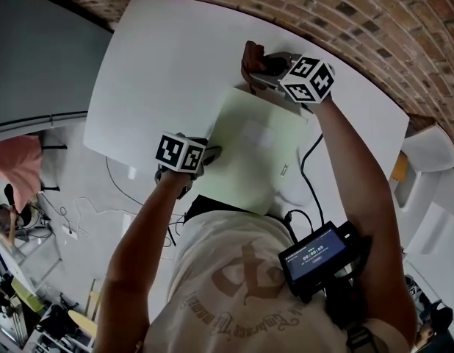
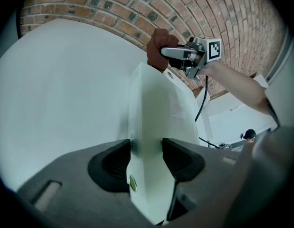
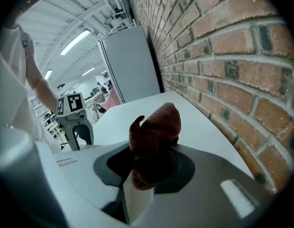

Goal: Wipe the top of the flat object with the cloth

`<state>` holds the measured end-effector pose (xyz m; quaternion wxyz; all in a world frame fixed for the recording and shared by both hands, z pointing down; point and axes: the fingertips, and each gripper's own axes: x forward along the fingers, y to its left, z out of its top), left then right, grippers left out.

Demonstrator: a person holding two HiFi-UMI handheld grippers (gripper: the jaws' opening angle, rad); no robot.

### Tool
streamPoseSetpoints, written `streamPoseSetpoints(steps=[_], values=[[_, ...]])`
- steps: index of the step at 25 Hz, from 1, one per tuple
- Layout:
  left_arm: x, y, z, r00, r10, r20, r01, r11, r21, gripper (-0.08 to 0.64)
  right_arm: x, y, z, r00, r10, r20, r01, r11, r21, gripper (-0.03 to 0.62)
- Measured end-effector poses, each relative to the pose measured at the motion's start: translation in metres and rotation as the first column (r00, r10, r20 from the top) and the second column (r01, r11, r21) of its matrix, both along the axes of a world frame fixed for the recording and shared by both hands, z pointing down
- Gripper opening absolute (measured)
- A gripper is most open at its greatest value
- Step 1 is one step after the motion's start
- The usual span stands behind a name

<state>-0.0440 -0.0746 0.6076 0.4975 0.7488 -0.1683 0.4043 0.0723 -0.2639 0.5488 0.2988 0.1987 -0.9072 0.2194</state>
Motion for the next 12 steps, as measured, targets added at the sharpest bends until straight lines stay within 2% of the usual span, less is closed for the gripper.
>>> streamPoseSetpoints(steps=[4, 8, 12], values=[[0.000, 0.002, 0.002, 1.000, -0.006, 0.024, 0.006, 1.000, 0.006, 0.221, -0.021, 0.005, 0.016, 0.999, -0.038, 0.027, 0.040, 0.995, -0.091, 0.109], [0.002, 0.001, 0.002, 0.999, -0.019, 0.037, 0.018, 1.000, 0.013, 0.221, -0.038, 0.009, 0.037, 0.996, -0.086, 0.004, 0.086, 0.985, -0.153, 0.109], [0.001, 0.000, 0.003, 0.999, -0.030, 0.036, 0.030, 0.999, 0.013, 0.222, -0.050, 0.012, 0.046, 0.997, -0.072, 0.037, 0.079, 0.965, -0.249, 0.107]])
